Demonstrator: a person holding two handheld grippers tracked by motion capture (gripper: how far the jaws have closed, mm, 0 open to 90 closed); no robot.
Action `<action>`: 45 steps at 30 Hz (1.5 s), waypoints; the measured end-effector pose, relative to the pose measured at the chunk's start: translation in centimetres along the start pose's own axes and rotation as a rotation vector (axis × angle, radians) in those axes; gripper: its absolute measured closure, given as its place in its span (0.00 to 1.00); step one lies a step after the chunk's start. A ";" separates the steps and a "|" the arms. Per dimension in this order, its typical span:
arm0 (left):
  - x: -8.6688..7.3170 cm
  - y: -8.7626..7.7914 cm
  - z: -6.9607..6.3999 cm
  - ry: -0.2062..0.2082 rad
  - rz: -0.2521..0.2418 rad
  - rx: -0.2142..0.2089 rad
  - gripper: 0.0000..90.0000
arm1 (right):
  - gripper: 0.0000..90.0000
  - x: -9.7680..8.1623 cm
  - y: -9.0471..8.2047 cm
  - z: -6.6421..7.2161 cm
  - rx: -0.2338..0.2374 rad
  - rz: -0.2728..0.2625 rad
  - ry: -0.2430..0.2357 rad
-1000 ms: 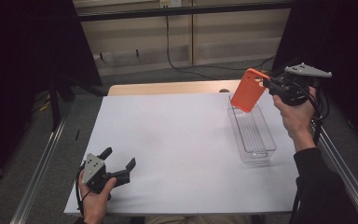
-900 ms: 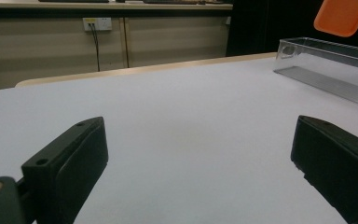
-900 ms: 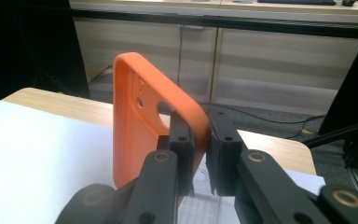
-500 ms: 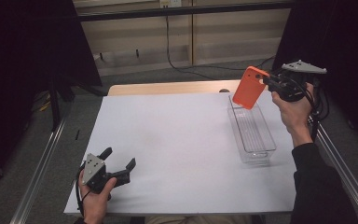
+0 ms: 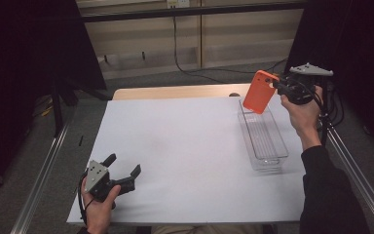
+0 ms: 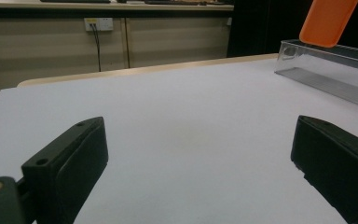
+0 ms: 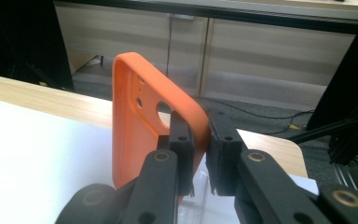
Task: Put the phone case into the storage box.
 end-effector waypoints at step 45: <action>-0.2 0.1 0.1 -0.005 0.015 -0.006 0.04 | 0.91 -3.1 5.0 -0.4 -0.055 0.087 -0.110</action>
Point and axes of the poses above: each handheld gripper's, and its own axes: y roughly forward along the jaws, x roughly out of its top, z roughly to its left, the point moved 8 cm from there along y, roughly forward along the jaws, and after that the axes turned 7 degrees about y, right-handed, at the moved point
